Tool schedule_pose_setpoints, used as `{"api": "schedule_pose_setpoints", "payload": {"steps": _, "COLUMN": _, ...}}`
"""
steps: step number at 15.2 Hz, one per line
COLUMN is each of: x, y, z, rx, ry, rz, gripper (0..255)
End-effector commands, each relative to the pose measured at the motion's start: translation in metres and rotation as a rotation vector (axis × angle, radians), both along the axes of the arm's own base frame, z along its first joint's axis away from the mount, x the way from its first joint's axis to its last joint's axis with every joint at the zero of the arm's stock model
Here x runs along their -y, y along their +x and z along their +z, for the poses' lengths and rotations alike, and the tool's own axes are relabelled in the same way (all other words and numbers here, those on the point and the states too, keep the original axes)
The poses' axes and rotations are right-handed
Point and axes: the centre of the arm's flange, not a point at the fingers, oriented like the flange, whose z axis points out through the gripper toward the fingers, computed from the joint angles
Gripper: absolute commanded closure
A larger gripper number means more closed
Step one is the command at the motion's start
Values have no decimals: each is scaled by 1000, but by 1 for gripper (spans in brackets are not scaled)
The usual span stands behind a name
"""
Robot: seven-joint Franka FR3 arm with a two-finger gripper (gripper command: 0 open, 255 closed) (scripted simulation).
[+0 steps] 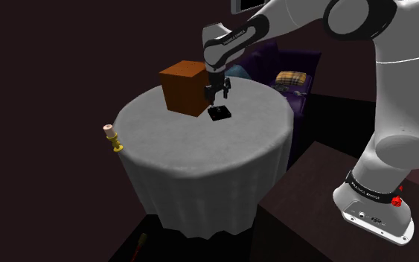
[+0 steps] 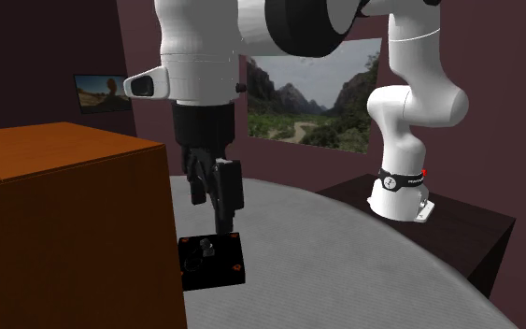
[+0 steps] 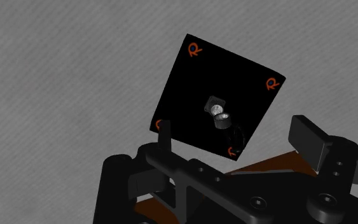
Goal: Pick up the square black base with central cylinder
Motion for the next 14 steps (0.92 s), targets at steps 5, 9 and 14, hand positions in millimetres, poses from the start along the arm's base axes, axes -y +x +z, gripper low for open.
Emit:
{"api": "schedule_pose_setpoints", "payload": {"steps": 5, "x": 0, "y": 4, "z": -31, "rx": -1, "ry": -1, "rz": 0, "gripper": 0}}
{"api": "schedule_pose_setpoints", "payload": {"steps": 9, "x": 0, "y": 4, "z": -39, "rx": -1, "ry": 0, "rz": 0, "gripper": 255}}
{"api": "schedule_pose_setpoints", "payload": {"steps": 14, "x": 0, "y": 4, "z": -39, "rx": -1, "ry": 0, "rz": 0, "gripper": 255}}
